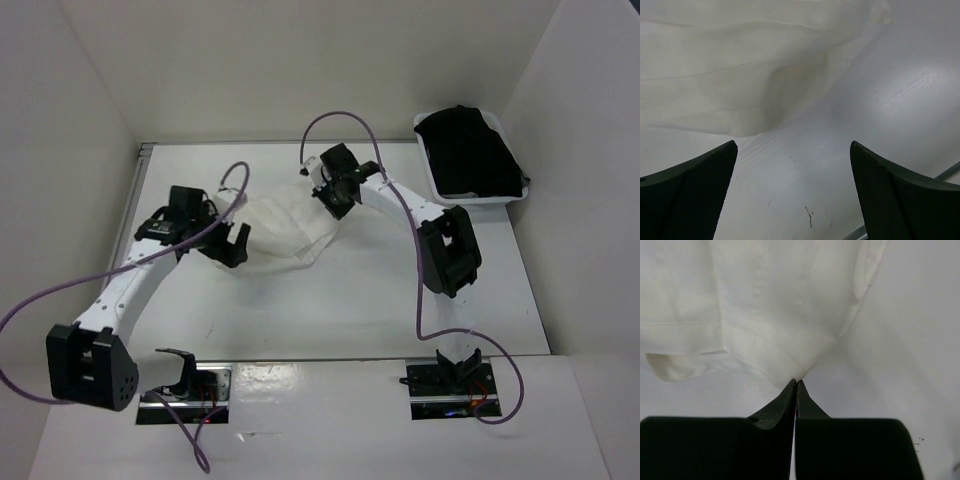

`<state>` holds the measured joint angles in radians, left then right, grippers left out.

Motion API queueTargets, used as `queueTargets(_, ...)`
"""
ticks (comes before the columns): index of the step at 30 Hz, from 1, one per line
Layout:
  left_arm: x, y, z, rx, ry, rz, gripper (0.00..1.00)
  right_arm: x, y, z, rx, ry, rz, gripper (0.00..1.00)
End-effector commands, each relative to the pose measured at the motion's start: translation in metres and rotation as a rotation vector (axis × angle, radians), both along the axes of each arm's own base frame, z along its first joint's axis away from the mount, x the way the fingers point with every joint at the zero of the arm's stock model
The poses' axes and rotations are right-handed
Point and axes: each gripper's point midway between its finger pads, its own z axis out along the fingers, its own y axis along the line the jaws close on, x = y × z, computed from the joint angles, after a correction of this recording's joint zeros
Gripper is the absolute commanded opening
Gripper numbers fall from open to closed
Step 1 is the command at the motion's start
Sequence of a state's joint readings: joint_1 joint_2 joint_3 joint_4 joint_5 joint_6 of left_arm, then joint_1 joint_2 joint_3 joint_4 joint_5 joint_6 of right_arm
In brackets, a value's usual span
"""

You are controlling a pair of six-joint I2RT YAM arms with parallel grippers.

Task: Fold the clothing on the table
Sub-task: Flatten the skirt out

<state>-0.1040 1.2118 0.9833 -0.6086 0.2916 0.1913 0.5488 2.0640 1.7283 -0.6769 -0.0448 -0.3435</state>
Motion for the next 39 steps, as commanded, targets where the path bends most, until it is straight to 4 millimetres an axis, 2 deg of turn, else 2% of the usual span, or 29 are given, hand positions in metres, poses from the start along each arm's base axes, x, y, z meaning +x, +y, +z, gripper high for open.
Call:
queueTargets(1,0.002,-0.032,-0.011,0.068,0.045,-0.107,0.99,0.009,0.016,0.079,0.185,-0.093,0.020,0.00)
queueTargets(3,0.017,-0.044,-0.015,0.100,0.037,-0.107,0.97,0.010,0.010,0.080,0.188,-0.091,0.000,0.00)
queueTargets(5,0.021,-0.059,-0.029,0.145,0.048,-0.094,0.97,0.009,0.008,0.075,0.201,-0.076,0.004,0.00)
queueTargets(6,0.034,-0.056,-0.029,0.206,-0.003,-0.041,0.96,0.010,0.001,0.075,0.200,-0.075,-0.010,0.00)
queueTargets(7,0.037,-0.060,-0.031,0.219,-0.015,-0.016,0.96,0.007,0.000,0.077,0.204,-0.073,-0.017,0.00)
queueTargets(8,0.040,-0.076,-0.029,0.223,-0.056,-0.031,0.96,0.012,-0.004,0.078,0.214,-0.078,-0.025,0.00)
queueTargets(9,0.040,-0.073,-0.037,0.263,-0.065,0.000,0.96,0.011,-0.013,0.075,0.220,-0.062,-0.046,0.00)
queueTargets(10,0.041,-0.077,-0.037,0.257,-0.077,0.026,0.96,0.012,-0.016,0.081,0.232,-0.071,-0.049,0.00)
queueTargets(11,0.047,-0.080,-0.039,0.257,-0.097,0.050,0.96,0.008,-0.021,0.076,0.231,-0.053,-0.054,0.00)
queueTargets(12,0.051,-0.071,-0.043,0.310,-0.117,0.110,0.96,0.007,-0.024,0.073,0.234,-0.042,-0.058,0.00)
queueTargets(13,0.055,-0.065,-0.053,0.344,-0.114,0.148,0.96,0.011,-0.029,0.081,0.251,-0.061,-0.064,0.00)
queueTargets(14,0.063,-0.053,-0.053,0.389,-0.152,0.217,0.96,0.005,-0.027,0.082,0.266,-0.049,-0.050,0.00)
queueTargets(17,0.073,-0.049,-0.058,0.438,-0.188,0.262,0.96,0.003,-0.035,0.082,0.287,-0.035,-0.056,0.00)
queueTargets(18,0.076,-0.053,-0.056,0.444,-0.205,0.264,0.96,0.002,-0.034,0.083,0.293,-0.032,-0.051,0.00)
queueTargets(19,0.078,-0.050,-0.065,0.471,-0.195,0.272,0.96,-0.001,-0.035,0.083,0.293,-0.030,-0.051,0.00)
queueTargets(22,0.076,-0.064,-0.085,0.498,-0.171,0.239,0.96,-0.001,-0.035,0.088,0.297,-0.040,-0.049,0.00)
queueTargets(26,0.072,-0.079,-0.091,0.534,-0.200,0.216,0.96,-0.007,-0.040,0.086,0.300,-0.031,-0.054,0.00)
queueTargets(28,0.071,-0.085,-0.097,0.535,-0.195,0.189,0.90,-0.008,-0.039,0.088,0.309,-0.034,-0.047,0.00)
queueTargets(31,0.074,-0.094,-0.099,0.507,-0.183,0.166,0.43,-0.010,-0.046,0.085,0.299,-0.031,-0.063,0.00)
queueTargets(33,0.077,-0.103,-0.096,0.485,-0.184,0.124,0.25,-0.012,-0.047,0.082,0.299,-0.030,-0.063,0.00)
queueTargets(34,0.076,-0.109,-0.101,0.446,-0.155,0.080,0.20,-0.013,-0.047,0.086,0.302,-0.038,-0.062,0.00)
queueTargets(35,0.075,-0.118,-0.093,0.408,-0.151,0.045,0.19,-0.013,-0.052,0.081,0.293,-0.032,-0.066,0.00)
queueTargets(37,0.087,-0.124,-0.065,0.316,-0.142,-0.016,0.18,-0.012,-0.058,0.077,0.283,-0.027,-0.082,0.00)
queueTargets(38,0.080,-0.149,-0.051,0.181,-0.107,-0.144,0.16,-0.010,-0.063,0.077,0.282,-0.028,-0.092,0.00)
queueTargets(39,0.072,-0.151,-0.040,0.145,-0.067,-0.227,0.16,-0.012,-0.061,0.082,0.297,-0.033,-0.082,0.00)
